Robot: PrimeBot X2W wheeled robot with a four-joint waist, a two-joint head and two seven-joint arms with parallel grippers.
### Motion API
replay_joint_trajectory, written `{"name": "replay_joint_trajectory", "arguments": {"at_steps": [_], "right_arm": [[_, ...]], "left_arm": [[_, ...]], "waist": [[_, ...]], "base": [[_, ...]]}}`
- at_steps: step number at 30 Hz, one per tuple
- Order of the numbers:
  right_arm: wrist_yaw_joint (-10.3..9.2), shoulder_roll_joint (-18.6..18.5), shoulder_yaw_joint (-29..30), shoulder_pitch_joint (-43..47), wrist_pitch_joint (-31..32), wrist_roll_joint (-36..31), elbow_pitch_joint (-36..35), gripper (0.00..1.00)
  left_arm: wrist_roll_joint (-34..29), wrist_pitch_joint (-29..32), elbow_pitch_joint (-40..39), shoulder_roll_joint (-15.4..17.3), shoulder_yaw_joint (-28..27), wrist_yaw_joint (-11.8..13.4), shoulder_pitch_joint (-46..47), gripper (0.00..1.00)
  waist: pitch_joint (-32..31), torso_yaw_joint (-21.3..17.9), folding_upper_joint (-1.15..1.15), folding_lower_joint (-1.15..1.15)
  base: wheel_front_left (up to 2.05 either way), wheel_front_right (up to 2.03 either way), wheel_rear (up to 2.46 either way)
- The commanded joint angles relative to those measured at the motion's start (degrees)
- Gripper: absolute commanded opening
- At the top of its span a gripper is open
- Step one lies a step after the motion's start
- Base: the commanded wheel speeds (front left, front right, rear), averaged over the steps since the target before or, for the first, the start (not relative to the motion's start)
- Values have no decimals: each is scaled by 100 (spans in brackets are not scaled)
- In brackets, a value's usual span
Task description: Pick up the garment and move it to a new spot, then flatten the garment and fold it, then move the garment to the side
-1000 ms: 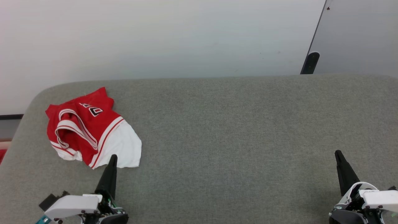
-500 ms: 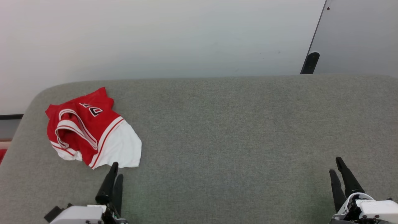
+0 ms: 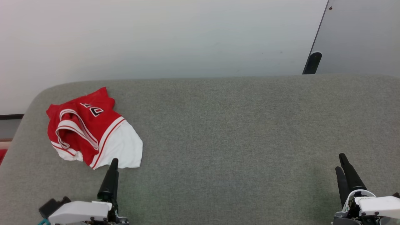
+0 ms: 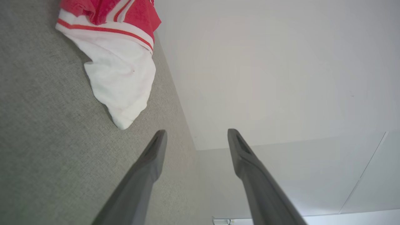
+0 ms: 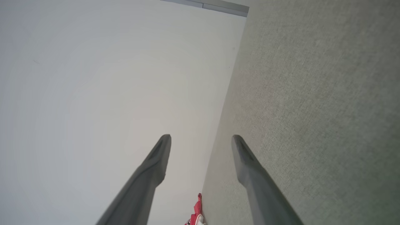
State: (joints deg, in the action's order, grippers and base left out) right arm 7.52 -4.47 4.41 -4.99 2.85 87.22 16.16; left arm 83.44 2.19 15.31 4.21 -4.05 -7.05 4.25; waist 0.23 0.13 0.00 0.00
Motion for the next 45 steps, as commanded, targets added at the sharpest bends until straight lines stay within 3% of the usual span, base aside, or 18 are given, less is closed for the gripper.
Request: {"name": "replay_joint_trajectory", "arguments": {"at_steps": [1, 12, 24, 45], "right_arm": [[-1, -92, -72, -170, -68, -155, -103, 100], [-1, -248, -294, -262, -381, -1446, -106, 100], [-2, -278, -304, -279, -638, -3057, -194, 100], [-3, -415, -568, -389, -1015, -4683, -111, 100]], "left_arm": [[-253, -55, -116, 58, 17, 28, 156, 100], [-1931, -318, -289, 102, 158, 235, 102, 100], [-3341, -574, -369, 154, 358, 382, 73, 100], [-5042, -952, -342, 328, 676, 693, 38, 100]], "waist": [[3, 2, 0, 0], [33, 5, 0, 0], [73, 7, 0, 0], [88, -37, 0, 0]], "base": [[0, 0, 0], [0, 0, 0], [0, 0, 0], [0, 0, 0]]}}
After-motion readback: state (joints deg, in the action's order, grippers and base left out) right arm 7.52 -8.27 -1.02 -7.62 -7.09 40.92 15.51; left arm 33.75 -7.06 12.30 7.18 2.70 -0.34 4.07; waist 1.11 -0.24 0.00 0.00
